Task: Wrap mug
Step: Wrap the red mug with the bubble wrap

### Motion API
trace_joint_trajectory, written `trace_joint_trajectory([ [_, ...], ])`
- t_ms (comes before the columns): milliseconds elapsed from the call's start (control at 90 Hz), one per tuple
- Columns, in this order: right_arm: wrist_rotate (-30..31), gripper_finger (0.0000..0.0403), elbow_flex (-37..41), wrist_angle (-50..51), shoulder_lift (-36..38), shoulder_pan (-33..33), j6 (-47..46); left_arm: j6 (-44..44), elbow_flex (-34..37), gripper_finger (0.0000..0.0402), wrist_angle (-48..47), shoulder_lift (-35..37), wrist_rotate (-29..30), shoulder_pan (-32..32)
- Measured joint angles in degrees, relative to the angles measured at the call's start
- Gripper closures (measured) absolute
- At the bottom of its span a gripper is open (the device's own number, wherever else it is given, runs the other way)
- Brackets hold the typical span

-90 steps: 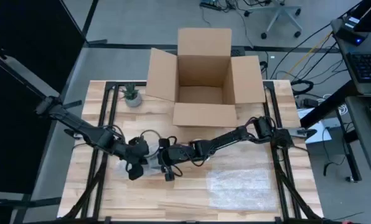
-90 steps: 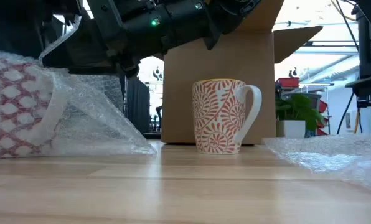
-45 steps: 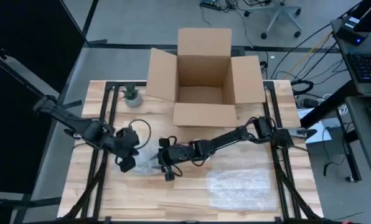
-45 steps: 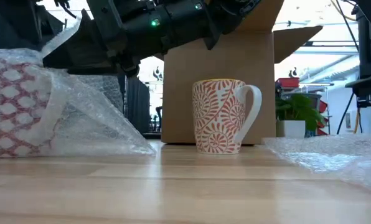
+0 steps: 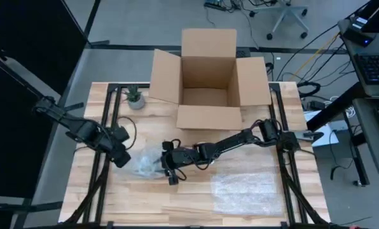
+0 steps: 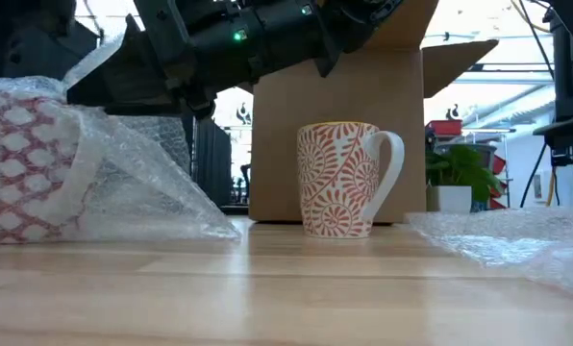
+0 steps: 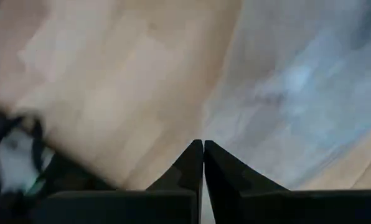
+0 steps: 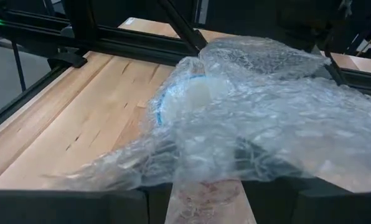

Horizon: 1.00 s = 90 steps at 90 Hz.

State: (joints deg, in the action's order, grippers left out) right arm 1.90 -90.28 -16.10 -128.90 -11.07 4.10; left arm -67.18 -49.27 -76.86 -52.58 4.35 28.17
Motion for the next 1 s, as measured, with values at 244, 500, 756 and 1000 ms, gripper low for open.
trace_joint_trajectory([
  [244, -0.3, 0.0245, 0.02, 0.04, 0.0, 0.09, 0.02, -0.04, 5.33, 0.0395, 3.94, -0.07, -6.54, 1.28],
  [500, -0.29, 0.0245, 0.02, 0.09, 0.0, 0.09, 0.03, 0.02, 9.26, 0.0313, 8.73, -0.75, -7.29, 1.59],
  [756, -0.29, 0.0245, 0.07, 0.09, 0.0, 0.11, 0.62, 2.05, 9.33, 0.0251, 20.7, -1.07, -6.67, 1.59],
  [1000, -0.29, 0.0245, 0.08, 0.17, 0.0, 0.09, 1.09, 9.93, 9.33, 0.0249, 31.64, -2.11, -0.22, 1.54],
])
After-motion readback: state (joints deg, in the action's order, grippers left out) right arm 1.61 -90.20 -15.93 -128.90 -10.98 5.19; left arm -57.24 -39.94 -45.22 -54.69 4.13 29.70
